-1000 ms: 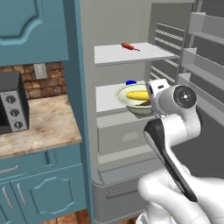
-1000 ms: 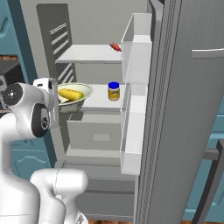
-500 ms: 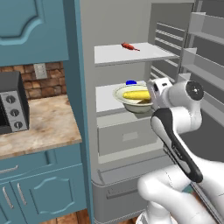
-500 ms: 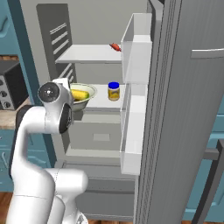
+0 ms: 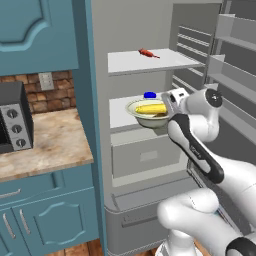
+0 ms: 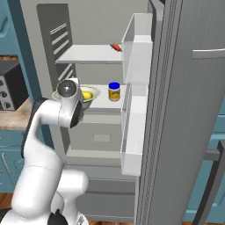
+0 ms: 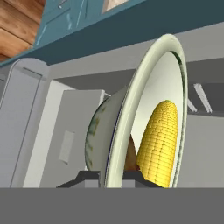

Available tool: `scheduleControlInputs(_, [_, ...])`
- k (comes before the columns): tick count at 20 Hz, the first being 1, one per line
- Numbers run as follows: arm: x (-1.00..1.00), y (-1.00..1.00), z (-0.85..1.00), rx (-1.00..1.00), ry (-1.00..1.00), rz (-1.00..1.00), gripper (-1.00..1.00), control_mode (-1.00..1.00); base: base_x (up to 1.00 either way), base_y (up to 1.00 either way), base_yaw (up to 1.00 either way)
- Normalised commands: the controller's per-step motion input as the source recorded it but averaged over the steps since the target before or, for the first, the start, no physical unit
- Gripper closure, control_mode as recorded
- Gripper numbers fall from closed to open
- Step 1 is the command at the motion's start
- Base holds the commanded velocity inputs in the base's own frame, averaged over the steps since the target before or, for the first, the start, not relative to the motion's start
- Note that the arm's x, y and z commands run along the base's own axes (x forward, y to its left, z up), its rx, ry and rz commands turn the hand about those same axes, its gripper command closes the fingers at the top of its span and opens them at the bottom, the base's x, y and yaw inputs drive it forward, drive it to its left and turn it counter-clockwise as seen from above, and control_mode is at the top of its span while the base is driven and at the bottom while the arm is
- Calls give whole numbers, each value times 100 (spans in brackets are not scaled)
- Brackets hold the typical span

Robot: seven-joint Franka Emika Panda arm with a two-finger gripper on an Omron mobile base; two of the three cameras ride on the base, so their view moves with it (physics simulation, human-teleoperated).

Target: Pick the chicken drumstick and corn from their plates and place them in the bowl. Then put the bowl in the fridge.

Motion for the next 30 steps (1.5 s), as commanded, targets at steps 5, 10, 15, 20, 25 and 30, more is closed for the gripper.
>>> scheduleControlInputs(5, [52,0,-22,0,0,0,100,-100,0,0,0])
scheduleControlInputs(10, [49,5,-25,-3,0,0,100,-100,0,0,0])
scheduleControlInputs(15, [54,9,-24,-5,0,2,100,-100,0,0,0])
scheduleControlInputs(20, [54,5,-23,-2,0,1,100,-100,0,0,0])
scheduleControlInputs(25, [49,9,-21,0,-1,0,100,-100,0,0,0])
scheduleControlInputs(30, [46,8,-26,0,0,0,100,-100,0,0,0])
